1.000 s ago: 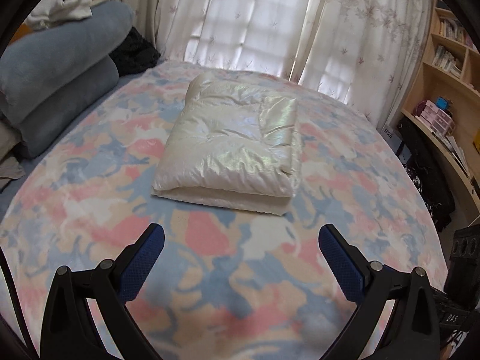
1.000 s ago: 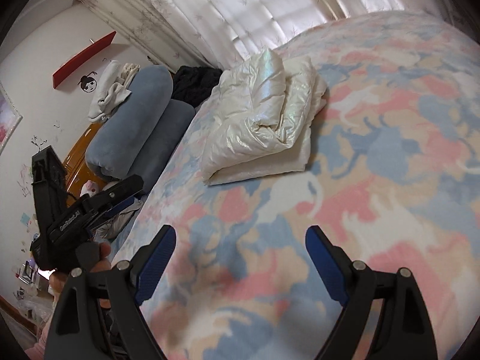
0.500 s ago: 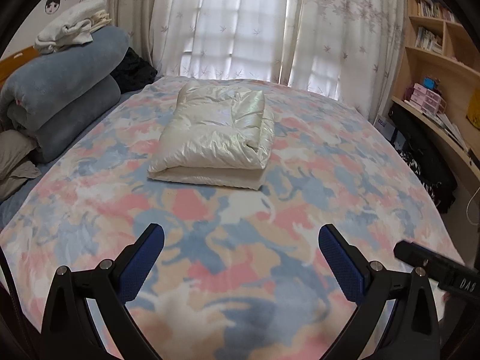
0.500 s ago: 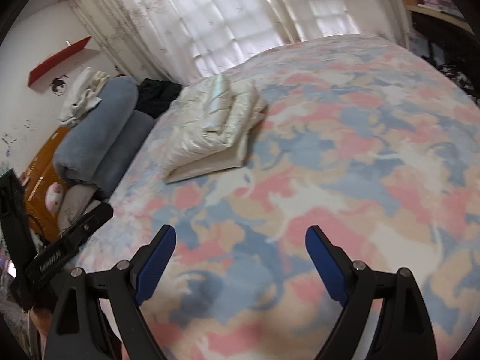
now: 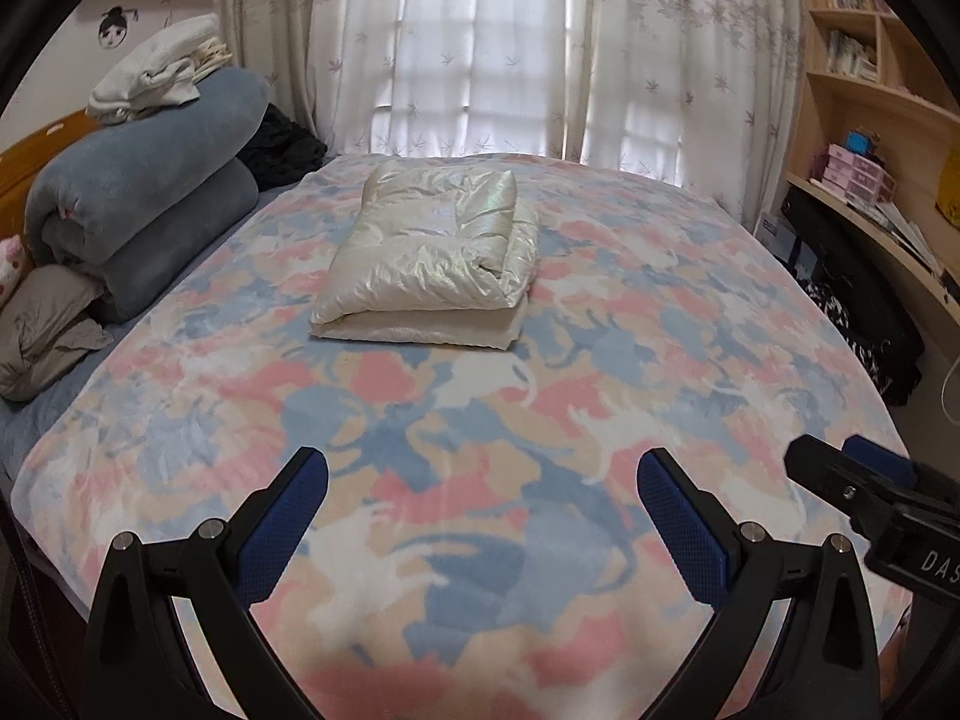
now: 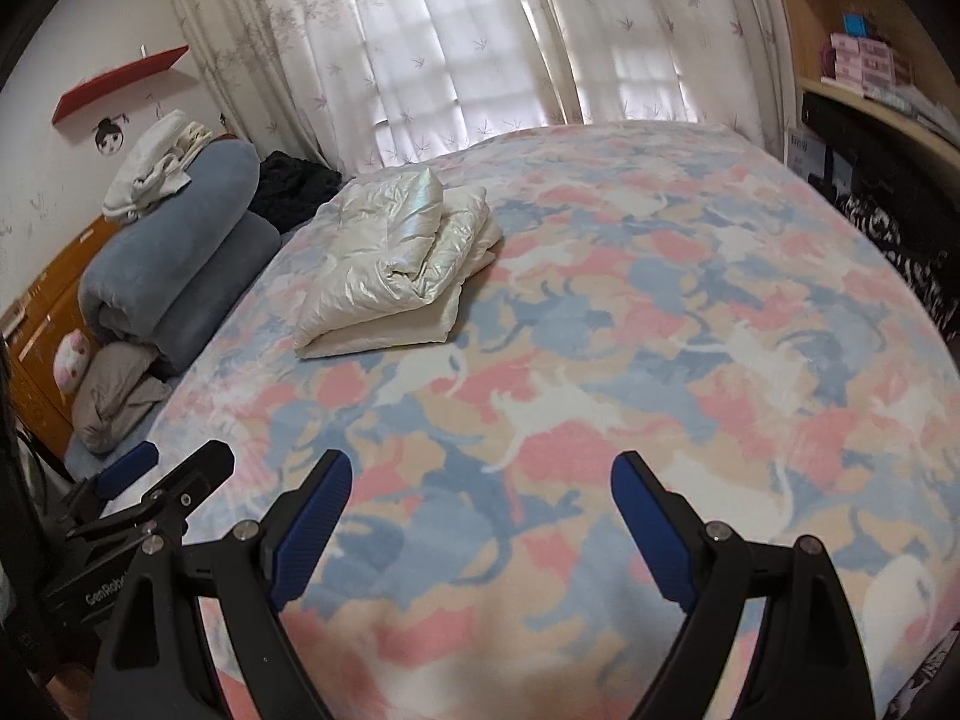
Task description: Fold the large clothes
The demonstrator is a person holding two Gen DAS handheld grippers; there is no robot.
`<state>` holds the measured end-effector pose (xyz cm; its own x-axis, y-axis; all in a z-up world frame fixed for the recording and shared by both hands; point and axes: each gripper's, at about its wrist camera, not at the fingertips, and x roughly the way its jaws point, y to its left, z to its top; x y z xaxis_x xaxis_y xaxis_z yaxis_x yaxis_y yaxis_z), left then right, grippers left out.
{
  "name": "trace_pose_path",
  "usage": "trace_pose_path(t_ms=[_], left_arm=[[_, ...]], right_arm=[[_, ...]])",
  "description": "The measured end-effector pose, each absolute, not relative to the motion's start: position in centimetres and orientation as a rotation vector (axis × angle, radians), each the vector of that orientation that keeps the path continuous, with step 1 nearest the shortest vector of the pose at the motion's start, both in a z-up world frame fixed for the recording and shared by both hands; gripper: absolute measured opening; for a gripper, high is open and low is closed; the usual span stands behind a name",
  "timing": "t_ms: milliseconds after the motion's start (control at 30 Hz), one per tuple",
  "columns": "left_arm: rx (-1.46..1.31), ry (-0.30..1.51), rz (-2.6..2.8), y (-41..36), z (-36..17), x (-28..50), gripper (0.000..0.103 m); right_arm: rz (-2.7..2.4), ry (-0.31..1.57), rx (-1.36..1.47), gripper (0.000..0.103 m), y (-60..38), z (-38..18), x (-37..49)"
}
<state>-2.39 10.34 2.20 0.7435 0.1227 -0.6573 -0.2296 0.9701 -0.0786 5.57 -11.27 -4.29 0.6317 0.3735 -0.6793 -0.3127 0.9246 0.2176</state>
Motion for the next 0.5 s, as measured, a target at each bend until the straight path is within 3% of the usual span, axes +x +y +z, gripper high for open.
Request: trace_pose_path(t_ms=[500], left_arm=[[-0.145, 0.719, 0.157, 7.7, 2.7, -3.8, 0.102]], right_arm=[[0.348, 0.725, 0.014, 0.089, -12.4, -3.0, 2.4]])
